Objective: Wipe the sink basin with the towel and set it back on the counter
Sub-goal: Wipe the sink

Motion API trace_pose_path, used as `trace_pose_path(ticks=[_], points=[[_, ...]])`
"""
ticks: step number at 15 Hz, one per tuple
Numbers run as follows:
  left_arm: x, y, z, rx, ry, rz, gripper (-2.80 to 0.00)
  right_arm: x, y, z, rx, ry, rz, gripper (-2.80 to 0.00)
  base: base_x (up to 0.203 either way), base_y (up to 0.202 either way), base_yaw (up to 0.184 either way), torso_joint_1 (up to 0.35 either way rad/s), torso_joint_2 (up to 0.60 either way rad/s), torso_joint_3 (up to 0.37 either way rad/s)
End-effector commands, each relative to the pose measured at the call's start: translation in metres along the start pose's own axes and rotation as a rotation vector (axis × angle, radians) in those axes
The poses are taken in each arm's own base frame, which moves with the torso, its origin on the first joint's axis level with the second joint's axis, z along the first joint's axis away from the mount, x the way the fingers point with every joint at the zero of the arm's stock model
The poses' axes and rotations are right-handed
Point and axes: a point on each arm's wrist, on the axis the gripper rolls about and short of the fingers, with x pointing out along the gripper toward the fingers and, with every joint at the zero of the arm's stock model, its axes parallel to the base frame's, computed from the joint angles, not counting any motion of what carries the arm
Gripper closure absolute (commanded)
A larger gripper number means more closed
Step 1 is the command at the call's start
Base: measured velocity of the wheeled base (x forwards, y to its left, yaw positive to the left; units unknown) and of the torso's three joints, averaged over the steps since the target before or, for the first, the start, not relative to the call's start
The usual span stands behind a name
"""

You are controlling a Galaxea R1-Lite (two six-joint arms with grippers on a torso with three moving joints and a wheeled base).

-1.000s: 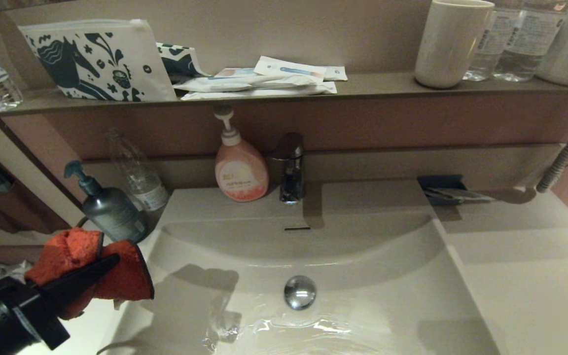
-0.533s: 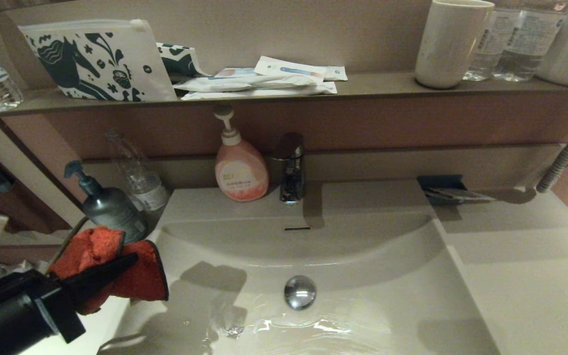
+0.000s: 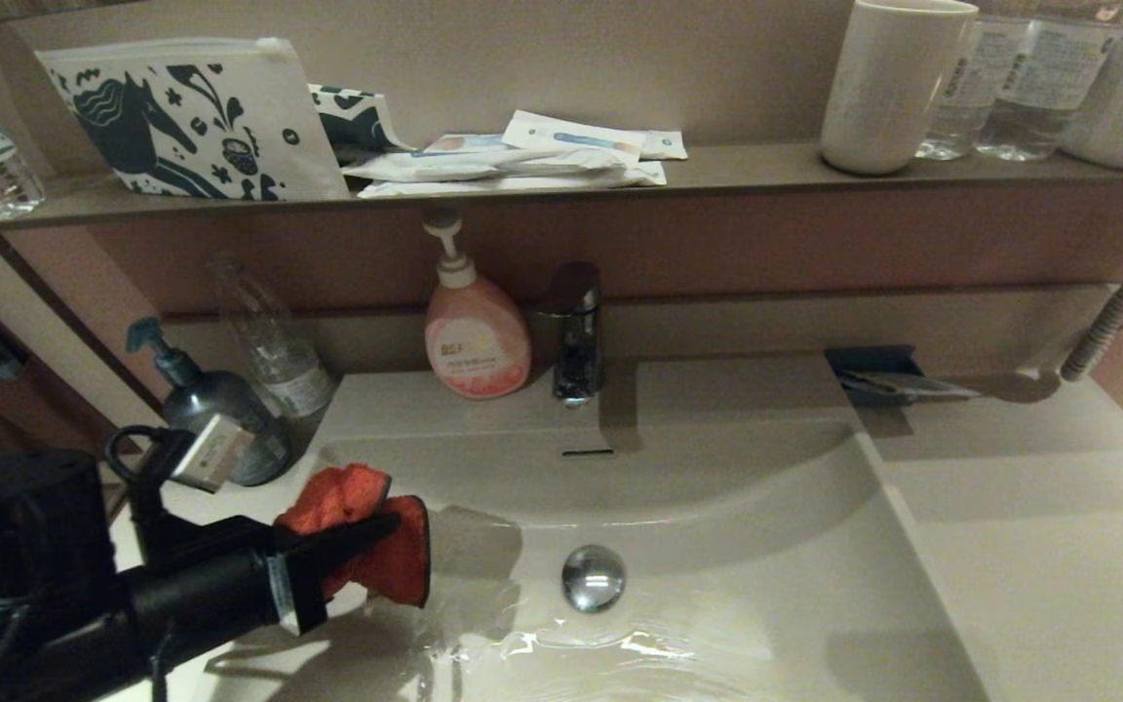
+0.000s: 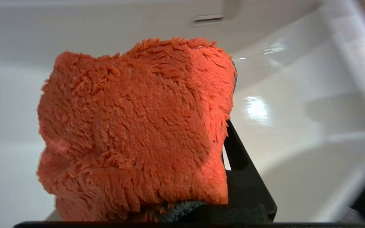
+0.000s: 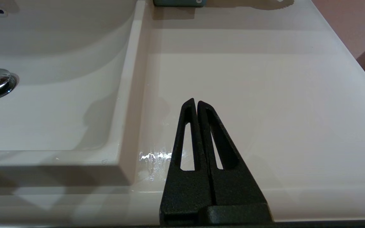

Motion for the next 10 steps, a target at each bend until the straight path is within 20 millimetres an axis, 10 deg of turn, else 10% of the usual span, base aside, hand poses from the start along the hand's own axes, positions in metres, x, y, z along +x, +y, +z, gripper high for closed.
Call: trace_pose_path(ticks=[1,10], points=[[0.039,0.019,-0.019,0.010,0.114,0.029,0.00,0.000,0.000,0.000,0.000,0.001,0.001,0.00,0.000,0.000,0.000,0.000,0.00,0.000],[0.059,0.073,-0.013,0.220,0.165,0.249,0.00,0.000,0.000,0.000,0.000,0.001,0.001,0.00,0.000,0.000,0.000,0.000,0.00,0.000]])
